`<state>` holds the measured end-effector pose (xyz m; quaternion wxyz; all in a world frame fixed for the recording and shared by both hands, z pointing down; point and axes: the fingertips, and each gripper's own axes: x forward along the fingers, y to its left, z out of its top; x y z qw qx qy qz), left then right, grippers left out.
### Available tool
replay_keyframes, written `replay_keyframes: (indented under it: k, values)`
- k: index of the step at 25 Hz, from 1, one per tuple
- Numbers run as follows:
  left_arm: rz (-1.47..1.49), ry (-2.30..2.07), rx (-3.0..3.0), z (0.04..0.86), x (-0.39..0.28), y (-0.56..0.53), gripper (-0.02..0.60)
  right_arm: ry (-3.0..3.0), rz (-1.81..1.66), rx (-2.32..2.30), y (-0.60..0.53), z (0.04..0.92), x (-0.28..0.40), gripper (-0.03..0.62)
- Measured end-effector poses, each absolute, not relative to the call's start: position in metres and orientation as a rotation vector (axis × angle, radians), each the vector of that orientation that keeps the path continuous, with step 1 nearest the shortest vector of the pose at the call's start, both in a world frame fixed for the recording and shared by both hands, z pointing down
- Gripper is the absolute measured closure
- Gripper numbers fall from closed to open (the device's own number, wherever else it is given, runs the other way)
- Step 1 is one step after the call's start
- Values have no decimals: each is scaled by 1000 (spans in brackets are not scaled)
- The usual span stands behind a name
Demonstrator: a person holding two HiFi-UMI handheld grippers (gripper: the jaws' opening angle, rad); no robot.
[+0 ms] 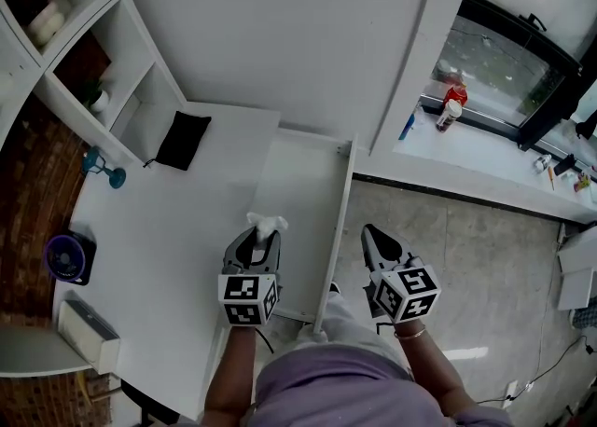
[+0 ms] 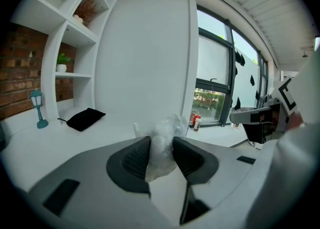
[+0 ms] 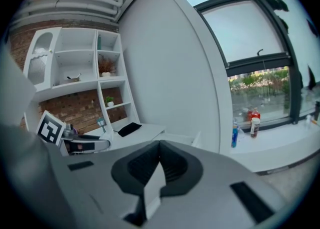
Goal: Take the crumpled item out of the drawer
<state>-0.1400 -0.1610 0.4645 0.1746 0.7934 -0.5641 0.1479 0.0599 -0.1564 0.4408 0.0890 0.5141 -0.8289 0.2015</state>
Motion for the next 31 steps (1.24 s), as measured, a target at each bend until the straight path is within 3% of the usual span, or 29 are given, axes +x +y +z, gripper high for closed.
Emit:
replay_keyframes:
  k: [31]
  values:
    - [326,-1610,2284,443,-152,-134,436,-2523,491,1503,-132,419,39,591]
